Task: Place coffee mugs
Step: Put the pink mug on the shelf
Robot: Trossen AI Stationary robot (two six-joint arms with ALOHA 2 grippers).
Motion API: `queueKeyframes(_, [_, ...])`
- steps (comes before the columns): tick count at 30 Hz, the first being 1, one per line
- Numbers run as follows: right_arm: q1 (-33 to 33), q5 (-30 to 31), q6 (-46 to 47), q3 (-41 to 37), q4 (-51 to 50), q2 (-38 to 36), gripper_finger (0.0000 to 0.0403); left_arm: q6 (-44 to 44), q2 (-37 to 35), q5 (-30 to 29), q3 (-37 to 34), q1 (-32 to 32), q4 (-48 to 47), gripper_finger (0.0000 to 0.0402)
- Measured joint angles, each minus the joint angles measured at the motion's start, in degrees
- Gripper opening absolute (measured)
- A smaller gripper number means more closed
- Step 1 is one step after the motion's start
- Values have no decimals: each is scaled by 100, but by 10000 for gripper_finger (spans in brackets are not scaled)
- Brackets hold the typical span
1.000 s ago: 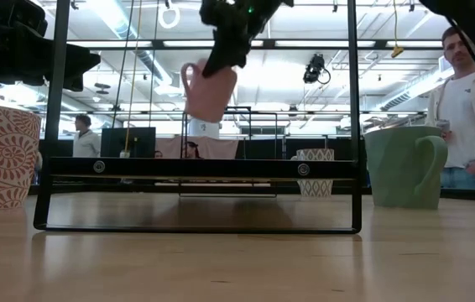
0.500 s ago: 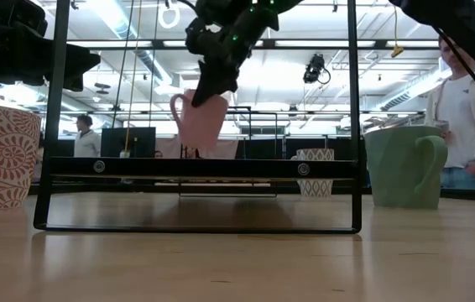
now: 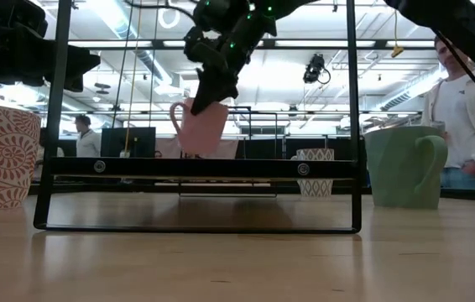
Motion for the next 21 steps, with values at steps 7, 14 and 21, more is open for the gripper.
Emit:
queueKeyframes(7, [-2,-20,2,-10,88,313,31,-2,10,0,-2,-2,-5,119])
queueKeyframes(14, [-20,45,0,-10,104,324,31,-2,38,2,0,0,-13,119])
queueKeyframes(21, [-20,43,7,-8,59,324,33,-18,38,2,0,0,-38,119])
